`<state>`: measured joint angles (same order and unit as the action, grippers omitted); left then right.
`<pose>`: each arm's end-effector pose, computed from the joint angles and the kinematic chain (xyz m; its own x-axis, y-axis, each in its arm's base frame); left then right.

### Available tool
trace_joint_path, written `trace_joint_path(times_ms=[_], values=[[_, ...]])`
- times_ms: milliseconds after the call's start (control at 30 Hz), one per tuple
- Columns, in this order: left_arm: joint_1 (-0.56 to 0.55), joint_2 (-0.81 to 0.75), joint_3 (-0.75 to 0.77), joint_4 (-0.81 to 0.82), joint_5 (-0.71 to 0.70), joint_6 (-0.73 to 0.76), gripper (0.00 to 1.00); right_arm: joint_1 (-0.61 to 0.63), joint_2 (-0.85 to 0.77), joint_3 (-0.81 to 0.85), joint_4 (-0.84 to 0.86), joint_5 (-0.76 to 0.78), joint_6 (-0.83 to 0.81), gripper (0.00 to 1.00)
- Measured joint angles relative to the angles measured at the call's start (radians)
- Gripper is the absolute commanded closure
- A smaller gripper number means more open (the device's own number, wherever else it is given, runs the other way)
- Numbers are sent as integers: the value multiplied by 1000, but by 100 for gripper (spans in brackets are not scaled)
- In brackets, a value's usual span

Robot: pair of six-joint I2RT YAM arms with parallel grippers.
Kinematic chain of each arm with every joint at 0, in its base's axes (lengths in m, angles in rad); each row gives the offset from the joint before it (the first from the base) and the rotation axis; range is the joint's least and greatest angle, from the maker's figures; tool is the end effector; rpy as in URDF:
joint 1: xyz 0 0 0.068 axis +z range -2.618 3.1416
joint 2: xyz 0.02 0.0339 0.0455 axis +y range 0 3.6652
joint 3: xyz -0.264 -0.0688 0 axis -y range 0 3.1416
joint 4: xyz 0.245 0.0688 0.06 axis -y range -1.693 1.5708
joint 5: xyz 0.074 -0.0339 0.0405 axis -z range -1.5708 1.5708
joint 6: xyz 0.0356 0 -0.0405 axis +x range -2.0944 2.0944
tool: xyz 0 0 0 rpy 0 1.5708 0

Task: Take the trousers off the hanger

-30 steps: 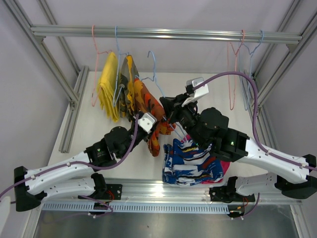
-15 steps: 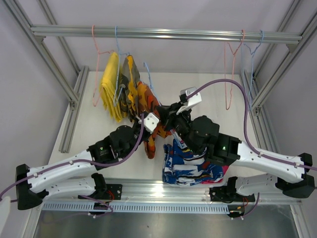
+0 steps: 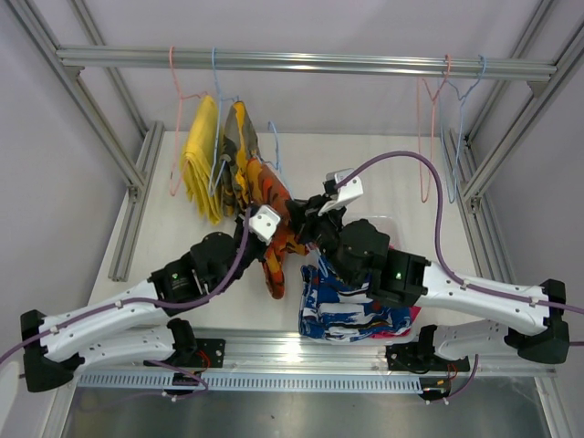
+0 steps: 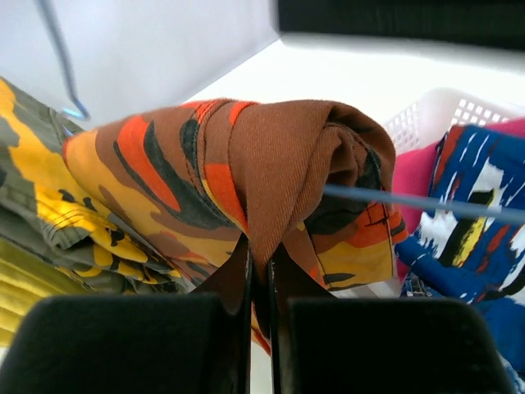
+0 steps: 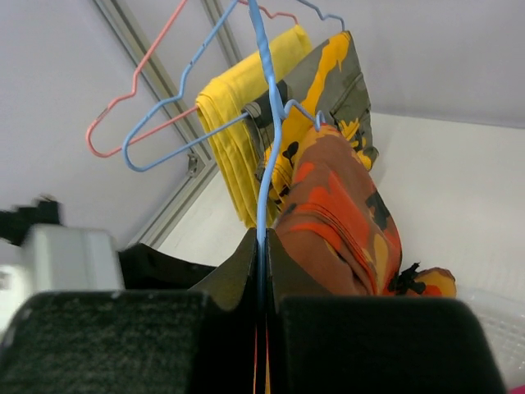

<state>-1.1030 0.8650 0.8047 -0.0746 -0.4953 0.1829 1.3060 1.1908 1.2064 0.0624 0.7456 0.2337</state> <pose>0.1059 -0.1720 0.3454 0.0446 0.2667 -0.9628 0.5744 0.7816 0.2431 0.0929 0.2504 0.4303 -0.1034 0.2689 -0.9576 -0.5223 0.8047 0.2823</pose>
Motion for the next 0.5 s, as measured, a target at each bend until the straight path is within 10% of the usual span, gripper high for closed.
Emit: trace_joint_path(times_ms=[500], values=[[4,-149,72,-110,36,-107,99,-117,19,-128,52,-42,118,100]])
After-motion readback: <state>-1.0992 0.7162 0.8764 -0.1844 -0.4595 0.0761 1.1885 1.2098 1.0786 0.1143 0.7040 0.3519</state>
